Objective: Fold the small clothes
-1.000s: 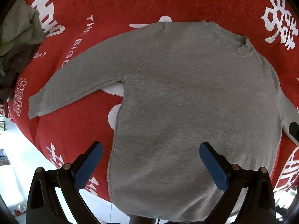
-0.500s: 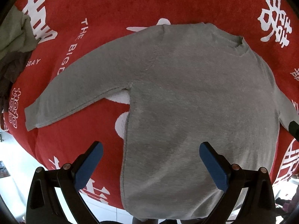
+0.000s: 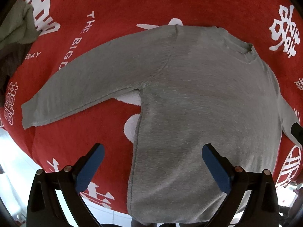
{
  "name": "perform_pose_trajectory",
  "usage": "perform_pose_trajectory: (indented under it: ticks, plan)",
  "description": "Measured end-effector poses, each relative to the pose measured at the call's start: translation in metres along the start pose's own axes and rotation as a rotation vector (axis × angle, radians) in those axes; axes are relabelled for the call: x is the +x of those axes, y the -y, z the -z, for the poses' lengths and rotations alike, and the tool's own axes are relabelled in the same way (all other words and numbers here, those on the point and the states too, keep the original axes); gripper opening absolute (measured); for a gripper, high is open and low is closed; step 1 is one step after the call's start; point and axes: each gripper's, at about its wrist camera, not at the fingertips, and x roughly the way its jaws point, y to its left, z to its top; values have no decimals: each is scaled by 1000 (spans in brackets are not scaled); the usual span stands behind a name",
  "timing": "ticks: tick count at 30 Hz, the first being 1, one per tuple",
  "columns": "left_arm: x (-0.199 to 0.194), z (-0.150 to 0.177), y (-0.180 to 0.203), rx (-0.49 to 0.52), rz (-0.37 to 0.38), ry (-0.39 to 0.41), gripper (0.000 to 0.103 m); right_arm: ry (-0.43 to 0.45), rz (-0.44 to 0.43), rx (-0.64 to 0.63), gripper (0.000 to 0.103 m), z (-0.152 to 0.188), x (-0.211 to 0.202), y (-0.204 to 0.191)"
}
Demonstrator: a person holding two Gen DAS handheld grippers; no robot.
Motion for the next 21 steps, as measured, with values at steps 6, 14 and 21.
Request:
perform_pose_trajectory:
  ticks: [6, 14, 21]
  plan:
    - [-1, 0, -13, -23, 49, 11, 103, -7, -22, -23, 103, -1, 2, -19]
    - [2, 3, -88, -238, 290, 125, 103, -26, -84, -109, 103, 5, 5, -62]
    - [39, 15, -200, -544, 424, 230, 103, -51, -169, -210, 103, 17, 19, -116]
